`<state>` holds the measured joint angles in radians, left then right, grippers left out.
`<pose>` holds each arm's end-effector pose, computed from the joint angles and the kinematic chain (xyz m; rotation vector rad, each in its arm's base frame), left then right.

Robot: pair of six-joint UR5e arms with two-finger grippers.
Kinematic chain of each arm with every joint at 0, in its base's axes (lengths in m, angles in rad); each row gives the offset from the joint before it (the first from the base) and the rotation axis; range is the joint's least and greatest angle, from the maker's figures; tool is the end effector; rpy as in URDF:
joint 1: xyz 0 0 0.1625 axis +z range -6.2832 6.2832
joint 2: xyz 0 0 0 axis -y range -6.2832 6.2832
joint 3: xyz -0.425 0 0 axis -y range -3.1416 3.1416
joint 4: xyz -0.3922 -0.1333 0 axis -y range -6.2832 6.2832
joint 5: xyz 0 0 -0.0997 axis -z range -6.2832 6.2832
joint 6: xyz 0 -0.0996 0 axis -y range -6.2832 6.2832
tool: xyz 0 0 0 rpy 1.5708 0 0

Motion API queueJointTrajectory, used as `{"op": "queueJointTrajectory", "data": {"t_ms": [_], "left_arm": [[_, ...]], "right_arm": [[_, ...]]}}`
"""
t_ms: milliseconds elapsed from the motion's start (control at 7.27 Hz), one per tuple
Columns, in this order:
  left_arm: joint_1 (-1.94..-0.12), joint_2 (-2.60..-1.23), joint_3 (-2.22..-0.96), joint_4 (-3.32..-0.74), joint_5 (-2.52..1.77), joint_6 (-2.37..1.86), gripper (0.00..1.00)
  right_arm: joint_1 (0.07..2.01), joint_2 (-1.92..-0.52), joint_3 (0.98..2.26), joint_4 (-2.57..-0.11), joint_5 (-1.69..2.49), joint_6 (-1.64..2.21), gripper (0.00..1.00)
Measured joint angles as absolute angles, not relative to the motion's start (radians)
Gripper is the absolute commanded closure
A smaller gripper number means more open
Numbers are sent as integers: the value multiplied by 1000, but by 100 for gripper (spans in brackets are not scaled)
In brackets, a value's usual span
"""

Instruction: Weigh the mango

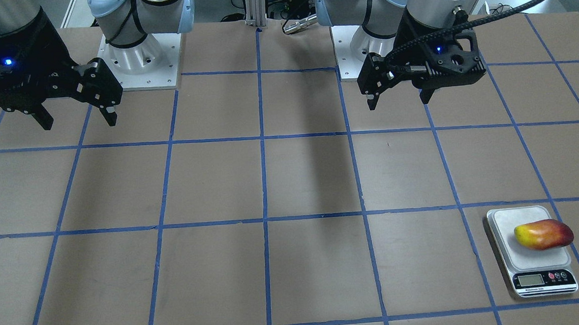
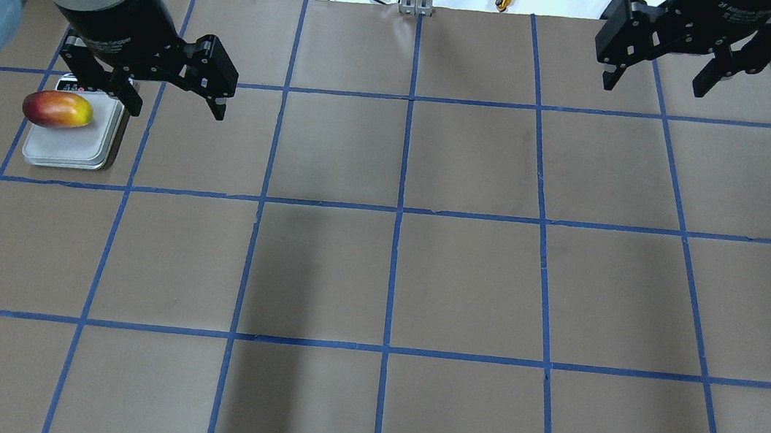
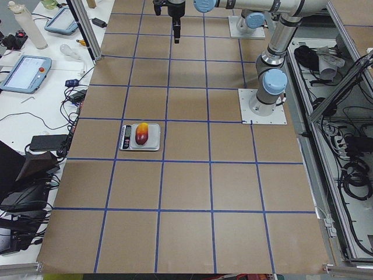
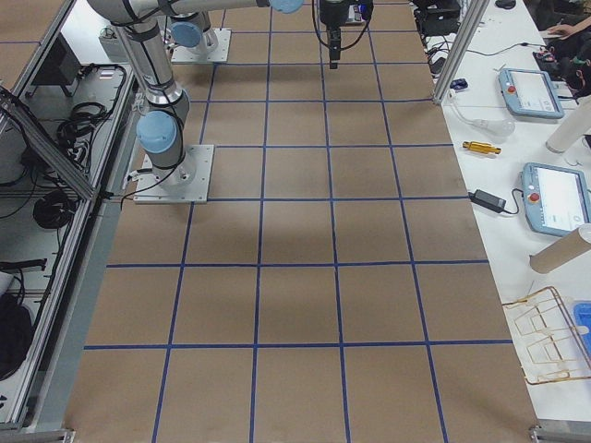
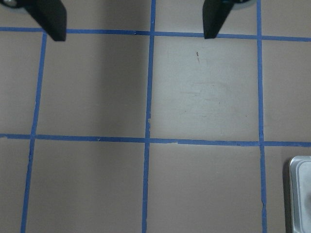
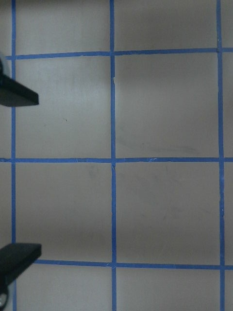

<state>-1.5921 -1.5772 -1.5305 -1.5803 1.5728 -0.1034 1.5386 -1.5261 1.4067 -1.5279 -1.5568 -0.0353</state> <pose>-0.1437 -0.4938 0.5036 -0.1289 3.1382 -0.0384 0.1180 -0.5195 0.5421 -0.0057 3.1279 -0.1204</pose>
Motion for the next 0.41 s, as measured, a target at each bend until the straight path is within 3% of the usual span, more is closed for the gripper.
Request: {"op": "queueJointTrajectory", "data": {"t_ms": [412], "left_arm": [[-1593,-1581,-1525,-1580,1576,-79,0]], "right_arm": [[1539,-1526,1407,-1528,-1557,-35,0]]}}
